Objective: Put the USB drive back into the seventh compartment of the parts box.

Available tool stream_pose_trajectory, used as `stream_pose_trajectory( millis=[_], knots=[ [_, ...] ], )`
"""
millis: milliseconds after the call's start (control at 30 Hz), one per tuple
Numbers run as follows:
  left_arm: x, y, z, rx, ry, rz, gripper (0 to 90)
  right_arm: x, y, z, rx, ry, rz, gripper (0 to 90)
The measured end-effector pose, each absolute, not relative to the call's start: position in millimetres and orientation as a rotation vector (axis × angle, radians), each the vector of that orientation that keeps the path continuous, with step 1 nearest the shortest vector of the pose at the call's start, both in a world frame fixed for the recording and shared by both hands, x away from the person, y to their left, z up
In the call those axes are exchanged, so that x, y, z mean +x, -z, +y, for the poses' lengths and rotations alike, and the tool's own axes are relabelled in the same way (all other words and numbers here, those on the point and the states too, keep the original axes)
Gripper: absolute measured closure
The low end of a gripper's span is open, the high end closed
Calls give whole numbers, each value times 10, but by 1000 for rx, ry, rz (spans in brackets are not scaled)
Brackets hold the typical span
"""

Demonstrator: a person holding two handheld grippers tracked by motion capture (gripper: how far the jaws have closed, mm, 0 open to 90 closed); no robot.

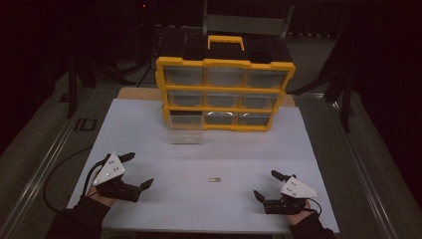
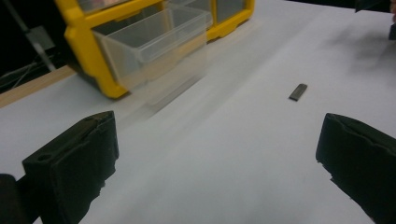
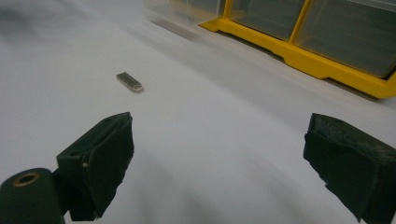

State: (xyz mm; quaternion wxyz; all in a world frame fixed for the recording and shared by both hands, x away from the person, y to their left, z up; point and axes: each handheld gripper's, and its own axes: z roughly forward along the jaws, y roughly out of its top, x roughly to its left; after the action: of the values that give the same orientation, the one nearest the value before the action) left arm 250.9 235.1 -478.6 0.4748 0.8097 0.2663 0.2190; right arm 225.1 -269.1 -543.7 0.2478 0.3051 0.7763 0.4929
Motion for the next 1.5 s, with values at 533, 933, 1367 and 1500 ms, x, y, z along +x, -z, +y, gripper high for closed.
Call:
stream_pose_trajectory(
  millis=[533,933,1367,1500],
  knots=[
    [2713,4661,2031,2033,-480,555,2,2248,5433,-2688,821,-1347,2116,86],
    [2848,4620,1738,2090,-440,467,2,2244,5432,-2681,817,-1353,2119,86],
    [2941,4586,1416,2129,-384,390,2,2242,5433,-2680,816,-1360,2124,86],
    [2966,4570,1341,2136,-370,371,2,2241,5434,-2676,819,-1362,2126,86]
  ],
)
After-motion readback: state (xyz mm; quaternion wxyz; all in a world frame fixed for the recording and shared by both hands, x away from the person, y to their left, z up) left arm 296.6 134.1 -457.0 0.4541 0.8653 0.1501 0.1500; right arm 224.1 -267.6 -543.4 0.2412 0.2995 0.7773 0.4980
